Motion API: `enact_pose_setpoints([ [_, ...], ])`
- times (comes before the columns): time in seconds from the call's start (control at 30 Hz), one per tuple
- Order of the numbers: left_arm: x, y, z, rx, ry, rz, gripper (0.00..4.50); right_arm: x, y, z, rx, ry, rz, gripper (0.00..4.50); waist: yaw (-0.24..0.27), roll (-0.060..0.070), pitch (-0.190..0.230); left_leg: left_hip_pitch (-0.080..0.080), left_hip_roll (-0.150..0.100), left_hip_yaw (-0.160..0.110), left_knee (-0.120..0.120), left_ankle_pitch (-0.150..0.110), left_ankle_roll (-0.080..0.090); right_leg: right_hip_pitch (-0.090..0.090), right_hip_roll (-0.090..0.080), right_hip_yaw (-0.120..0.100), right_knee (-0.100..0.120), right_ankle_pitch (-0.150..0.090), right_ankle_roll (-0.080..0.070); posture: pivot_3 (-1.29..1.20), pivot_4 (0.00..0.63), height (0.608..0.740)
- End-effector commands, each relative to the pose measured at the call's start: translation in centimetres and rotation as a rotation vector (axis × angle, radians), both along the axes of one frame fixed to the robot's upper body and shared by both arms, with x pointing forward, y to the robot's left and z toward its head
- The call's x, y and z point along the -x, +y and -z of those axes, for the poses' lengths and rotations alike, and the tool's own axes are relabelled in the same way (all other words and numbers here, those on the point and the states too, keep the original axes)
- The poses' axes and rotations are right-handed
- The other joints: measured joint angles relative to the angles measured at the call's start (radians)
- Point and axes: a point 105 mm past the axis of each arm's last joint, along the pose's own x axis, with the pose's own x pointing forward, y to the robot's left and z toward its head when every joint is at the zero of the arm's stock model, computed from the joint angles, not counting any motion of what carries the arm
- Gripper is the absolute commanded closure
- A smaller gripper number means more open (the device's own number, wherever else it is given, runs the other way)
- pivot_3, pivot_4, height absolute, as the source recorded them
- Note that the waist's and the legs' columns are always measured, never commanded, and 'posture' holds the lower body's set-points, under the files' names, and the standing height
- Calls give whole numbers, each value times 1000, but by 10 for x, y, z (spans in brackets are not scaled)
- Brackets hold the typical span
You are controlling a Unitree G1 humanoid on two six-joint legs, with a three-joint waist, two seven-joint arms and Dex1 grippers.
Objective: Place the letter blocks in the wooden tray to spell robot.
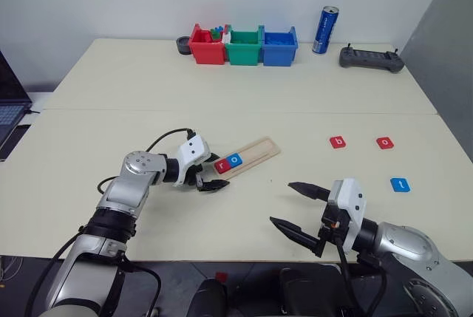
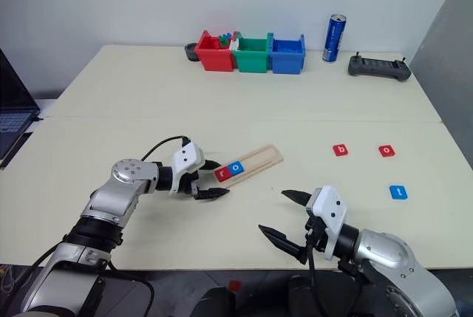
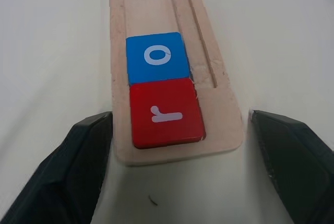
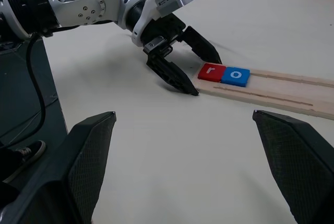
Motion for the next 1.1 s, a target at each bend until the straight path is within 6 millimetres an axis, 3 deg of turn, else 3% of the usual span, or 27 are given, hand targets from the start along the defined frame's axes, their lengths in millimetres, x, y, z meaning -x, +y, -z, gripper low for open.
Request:
enact_pose_setpoints([
  [0.03,5,7,23,-93,61,-19,1061,2,1,-15,-9,-57,-23,0,0,0,0,0,0,0,0,0,0,0,0,0,0,0,0,0,150,740],
  [0.33,20,-1,20,-104,48,128,1061,-3,-12,-22,73,-79,-34,0,-1,0,-1,1,0,0,0,0,0,1,0,0,0,0,0,0,150,740],
  [0.67,64,-8,12,-148,82,509,1061,26,-34,-16,257,50,-143,0,1,0,0,0,0,0,-1,-1,1,0,0,0,-1,0,-2,0,150,740],
  [0.9,64,-7,12,-167,56,547,1061,29,-31,-16,256,56,-141,0,0,0,0,0,0,1,0,-1,1,0,0,0,0,-1,0,0,150,740],
  [1.1,60,-6,16,-173,42,544,1061,26,-40,-11,288,67,-104,0,1,0,0,0,0,1,0,0,1,0,0,0,0,-1,0,0,150,740],
])
